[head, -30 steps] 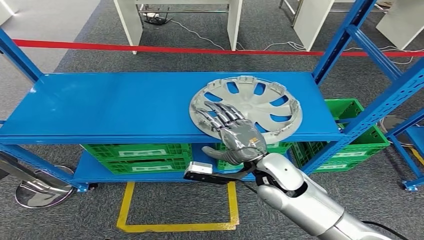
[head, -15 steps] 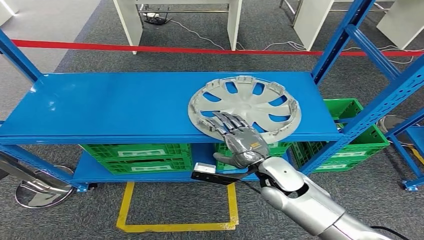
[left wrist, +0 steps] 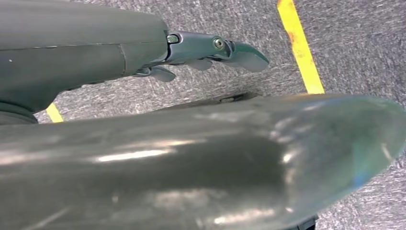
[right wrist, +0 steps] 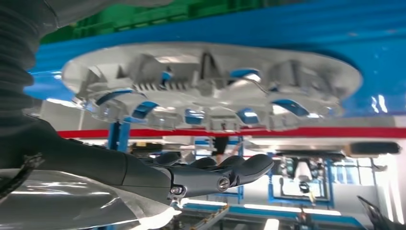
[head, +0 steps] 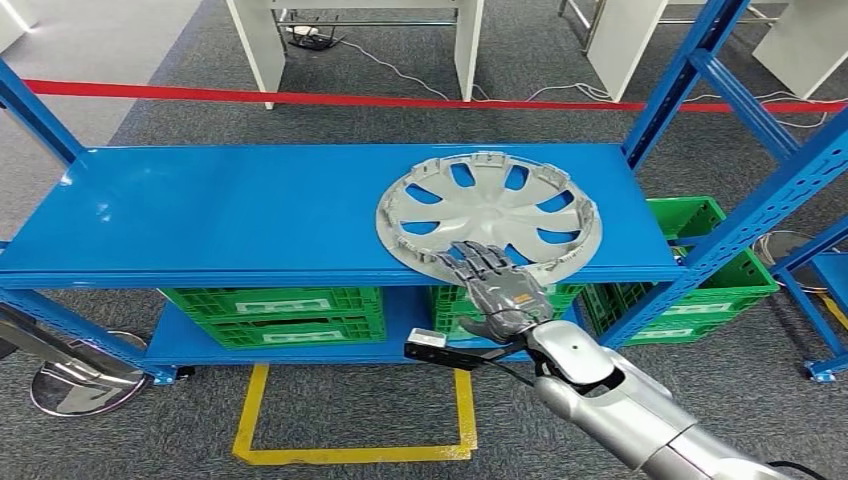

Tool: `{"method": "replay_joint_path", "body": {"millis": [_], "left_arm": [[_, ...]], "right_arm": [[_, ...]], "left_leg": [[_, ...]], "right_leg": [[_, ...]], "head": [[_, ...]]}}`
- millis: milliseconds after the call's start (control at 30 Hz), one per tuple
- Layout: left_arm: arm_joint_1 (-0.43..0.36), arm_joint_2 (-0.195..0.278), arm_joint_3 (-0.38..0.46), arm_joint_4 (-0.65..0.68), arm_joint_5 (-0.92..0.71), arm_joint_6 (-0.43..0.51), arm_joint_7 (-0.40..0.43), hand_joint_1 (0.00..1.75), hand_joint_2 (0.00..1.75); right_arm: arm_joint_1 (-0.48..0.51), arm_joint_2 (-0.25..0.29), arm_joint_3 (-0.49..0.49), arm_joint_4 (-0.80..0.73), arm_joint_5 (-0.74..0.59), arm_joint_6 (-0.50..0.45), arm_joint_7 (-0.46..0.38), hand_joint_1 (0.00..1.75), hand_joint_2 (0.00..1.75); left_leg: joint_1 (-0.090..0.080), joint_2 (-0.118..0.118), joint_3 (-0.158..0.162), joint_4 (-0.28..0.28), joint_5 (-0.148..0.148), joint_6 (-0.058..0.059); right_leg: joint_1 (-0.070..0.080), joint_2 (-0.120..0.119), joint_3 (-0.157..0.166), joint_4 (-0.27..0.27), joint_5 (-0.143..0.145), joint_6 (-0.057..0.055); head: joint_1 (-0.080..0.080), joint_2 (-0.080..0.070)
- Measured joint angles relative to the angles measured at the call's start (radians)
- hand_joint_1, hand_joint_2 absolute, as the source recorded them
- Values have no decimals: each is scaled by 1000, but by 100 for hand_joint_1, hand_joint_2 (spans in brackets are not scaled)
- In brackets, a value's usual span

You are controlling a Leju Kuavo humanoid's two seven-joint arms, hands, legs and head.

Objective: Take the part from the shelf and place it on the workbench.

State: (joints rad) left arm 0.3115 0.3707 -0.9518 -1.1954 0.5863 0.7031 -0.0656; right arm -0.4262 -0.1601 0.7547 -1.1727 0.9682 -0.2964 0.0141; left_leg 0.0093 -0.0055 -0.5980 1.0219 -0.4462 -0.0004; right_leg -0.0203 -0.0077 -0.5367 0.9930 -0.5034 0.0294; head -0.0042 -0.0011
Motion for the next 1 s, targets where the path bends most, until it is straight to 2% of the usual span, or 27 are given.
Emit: {"method": "replay_joint_path", "body": {"millis": [567, 1000], "left_arm": [[17, 1, 8, -27, -31, 0, 35, 0, 0], [26, 1, 17, -40, -43, 0, 49, 0, 0]], "right_arm": [[-12, -29, -54, 85, 61, 21, 65, 0, 175], [-23, -34, -83, 108, 69, 40, 71, 0, 175]], "left_leg": [[0, 0, 0, 0, 0, 0], [0, 0, 0, 0, 0, 0]], "right_leg": [[0, 0, 0, 0, 0, 0], [0, 0, 0, 0, 0, 0]], "head": [[0, 0], [0, 0]]}}
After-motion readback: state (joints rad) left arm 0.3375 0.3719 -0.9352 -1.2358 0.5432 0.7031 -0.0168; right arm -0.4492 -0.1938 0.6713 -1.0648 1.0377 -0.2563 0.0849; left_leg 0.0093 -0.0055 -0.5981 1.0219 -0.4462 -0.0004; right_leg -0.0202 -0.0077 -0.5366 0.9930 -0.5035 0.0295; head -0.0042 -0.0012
